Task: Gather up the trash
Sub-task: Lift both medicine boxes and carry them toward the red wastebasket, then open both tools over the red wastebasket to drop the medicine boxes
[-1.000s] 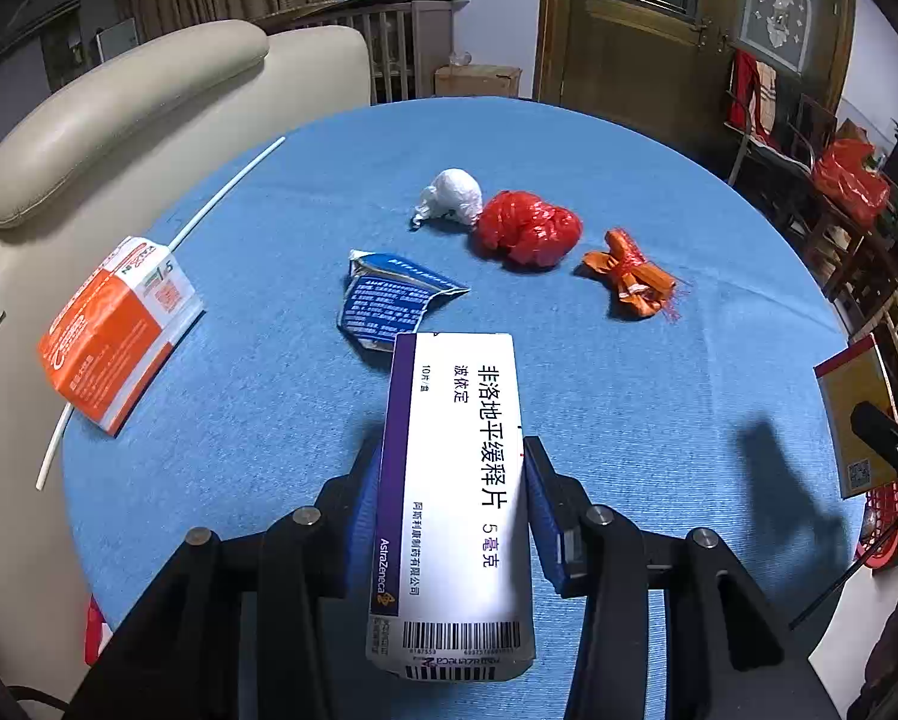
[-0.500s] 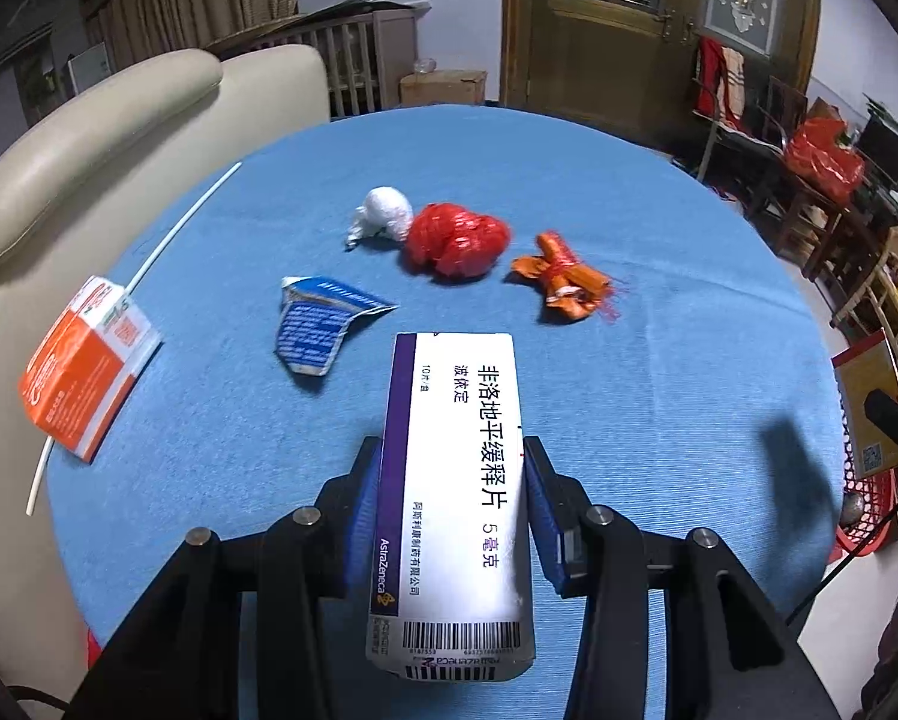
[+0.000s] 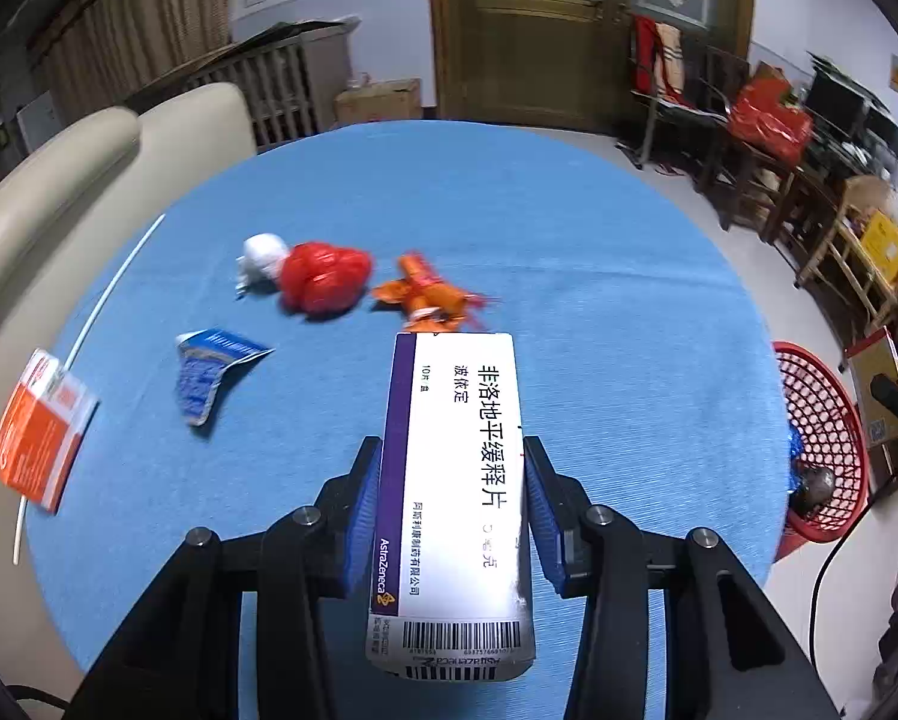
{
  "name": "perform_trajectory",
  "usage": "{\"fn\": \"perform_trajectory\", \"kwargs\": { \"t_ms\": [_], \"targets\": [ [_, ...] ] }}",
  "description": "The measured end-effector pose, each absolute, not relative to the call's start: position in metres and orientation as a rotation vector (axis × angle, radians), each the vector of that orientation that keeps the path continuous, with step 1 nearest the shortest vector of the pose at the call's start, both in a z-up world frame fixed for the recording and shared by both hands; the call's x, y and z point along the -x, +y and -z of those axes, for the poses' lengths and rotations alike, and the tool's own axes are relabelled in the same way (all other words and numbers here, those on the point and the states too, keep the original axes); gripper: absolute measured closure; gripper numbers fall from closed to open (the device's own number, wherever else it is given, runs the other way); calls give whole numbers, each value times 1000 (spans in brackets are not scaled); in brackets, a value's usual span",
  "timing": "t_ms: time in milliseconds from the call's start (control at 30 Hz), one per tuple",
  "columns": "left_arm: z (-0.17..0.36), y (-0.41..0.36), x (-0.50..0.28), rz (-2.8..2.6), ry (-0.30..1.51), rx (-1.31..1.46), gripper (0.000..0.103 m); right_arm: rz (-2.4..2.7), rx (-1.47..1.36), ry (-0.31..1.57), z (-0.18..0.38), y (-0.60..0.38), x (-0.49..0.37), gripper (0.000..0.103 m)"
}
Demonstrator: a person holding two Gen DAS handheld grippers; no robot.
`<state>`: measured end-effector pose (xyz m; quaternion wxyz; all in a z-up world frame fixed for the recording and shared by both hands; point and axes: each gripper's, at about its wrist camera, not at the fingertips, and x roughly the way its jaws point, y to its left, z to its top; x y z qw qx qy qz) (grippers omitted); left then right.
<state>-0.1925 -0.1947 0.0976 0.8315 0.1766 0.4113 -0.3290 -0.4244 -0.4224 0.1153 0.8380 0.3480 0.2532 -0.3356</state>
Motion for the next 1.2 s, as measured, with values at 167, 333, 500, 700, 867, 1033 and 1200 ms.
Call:
{"fn": "perform_trajectory", "kwargs": {
  "t_ms": [167,333,500,700,867,1033,1200],
  "targets": [
    [-98,-218,209,733,870,-415,56,770,-744,540,-108,-444,452,47],
    [-98,-237,224,762,865,-444,56,796,-748,552,-101,-454,461,47],
    [-98,-252,238,788,862,-470,56,808,-759,561,-93,-465,465,47],
    [-99,-266,253,817,855,-492,56,816,-747,581,-88,-476,462,47],
    [-100,-274,263,841,847,-503,56,821,-750,586,-87,-483,459,47],
    [-101,-286,273,867,845,-523,56,822,-763,617,-83,-491,451,27],
    [-101,-299,283,898,839,-538,56,848,-794,609,-77,-495,457,22]
  ]
}}
